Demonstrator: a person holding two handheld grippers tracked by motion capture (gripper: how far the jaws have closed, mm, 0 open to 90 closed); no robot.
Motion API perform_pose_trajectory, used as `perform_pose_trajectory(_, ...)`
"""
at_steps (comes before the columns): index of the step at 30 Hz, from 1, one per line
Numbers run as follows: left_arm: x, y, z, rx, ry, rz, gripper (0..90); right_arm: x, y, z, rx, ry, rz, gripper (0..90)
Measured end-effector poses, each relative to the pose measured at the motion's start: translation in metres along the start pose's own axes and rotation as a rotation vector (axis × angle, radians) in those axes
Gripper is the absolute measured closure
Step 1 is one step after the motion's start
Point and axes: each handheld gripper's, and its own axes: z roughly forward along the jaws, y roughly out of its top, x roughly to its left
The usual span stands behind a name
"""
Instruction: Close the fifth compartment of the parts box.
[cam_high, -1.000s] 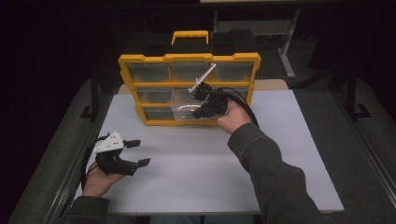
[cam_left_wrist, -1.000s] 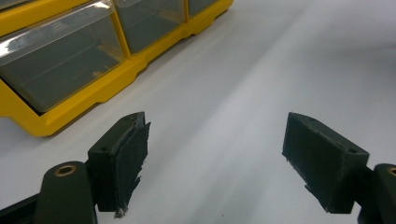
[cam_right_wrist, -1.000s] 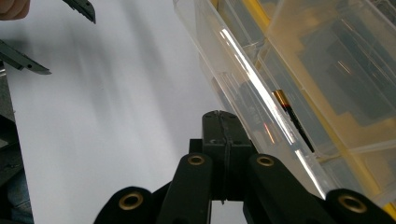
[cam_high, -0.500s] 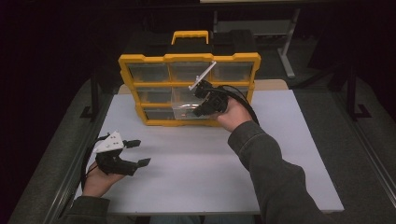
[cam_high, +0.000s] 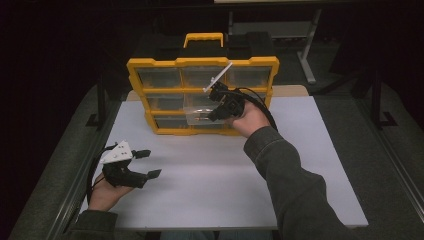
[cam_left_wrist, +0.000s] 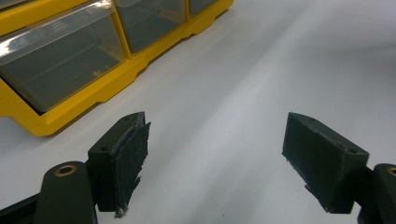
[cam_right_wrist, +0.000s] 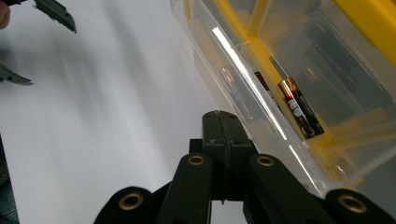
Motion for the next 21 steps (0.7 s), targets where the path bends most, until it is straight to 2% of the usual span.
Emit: perform_pose_trajectory(21, 0.001, -0.001, -0.001, -0.001, 0.002, -0.004, 22.0, -0.012, 0.007, 0.001, -0.01, -0.062, 0.041, 89.4)
